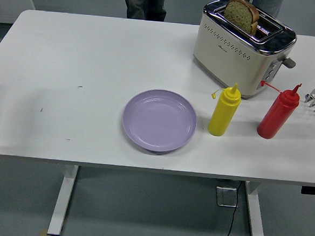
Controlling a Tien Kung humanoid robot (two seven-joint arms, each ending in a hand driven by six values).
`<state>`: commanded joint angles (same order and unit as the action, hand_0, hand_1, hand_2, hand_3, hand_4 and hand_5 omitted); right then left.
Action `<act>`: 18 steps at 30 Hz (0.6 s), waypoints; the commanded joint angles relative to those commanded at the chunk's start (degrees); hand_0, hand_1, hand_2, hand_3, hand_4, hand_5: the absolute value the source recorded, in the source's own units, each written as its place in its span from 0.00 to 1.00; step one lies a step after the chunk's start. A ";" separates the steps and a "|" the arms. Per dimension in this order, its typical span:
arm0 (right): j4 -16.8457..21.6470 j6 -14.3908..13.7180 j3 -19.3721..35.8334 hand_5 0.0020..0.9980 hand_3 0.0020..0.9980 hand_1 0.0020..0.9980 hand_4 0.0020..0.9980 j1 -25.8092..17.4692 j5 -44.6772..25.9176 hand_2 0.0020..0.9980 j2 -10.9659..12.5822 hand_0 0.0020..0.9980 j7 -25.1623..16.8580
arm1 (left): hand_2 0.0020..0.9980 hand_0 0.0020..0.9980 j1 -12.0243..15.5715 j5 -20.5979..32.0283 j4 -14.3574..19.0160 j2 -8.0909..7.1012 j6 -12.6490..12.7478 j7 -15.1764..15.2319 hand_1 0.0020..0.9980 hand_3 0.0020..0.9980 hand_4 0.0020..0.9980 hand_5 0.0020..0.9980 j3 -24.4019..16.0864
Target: Push plate across desktop,pick up the break from the machine,place the break in the plate
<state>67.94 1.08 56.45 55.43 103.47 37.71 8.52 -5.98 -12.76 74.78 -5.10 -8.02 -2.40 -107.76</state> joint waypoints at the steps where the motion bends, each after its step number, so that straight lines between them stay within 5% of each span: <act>1: -0.03 0.11 0.14 0.00 0.68 0.10 0.33 -0.90 0.79 0.20 0.27 0.17 -1.61 | 0.86 0.83 -0.01 0.00 0.00 0.04 0.00 0.00 0.82 0.83 0.66 1.00 -0.02; 18: 0.53 1.05 3.85 0.00 0.68 0.09 0.28 -11.39 4.16 0.19 3.20 0.17 -11.49 | 0.86 0.83 0.25 -0.09 0.08 0.21 0.03 0.03 0.82 0.83 0.66 1.00 -0.03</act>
<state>68.47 2.13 60.31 44.05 107.63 40.91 -2.97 -5.73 -12.85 74.86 -4.89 -7.99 -2.37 -107.79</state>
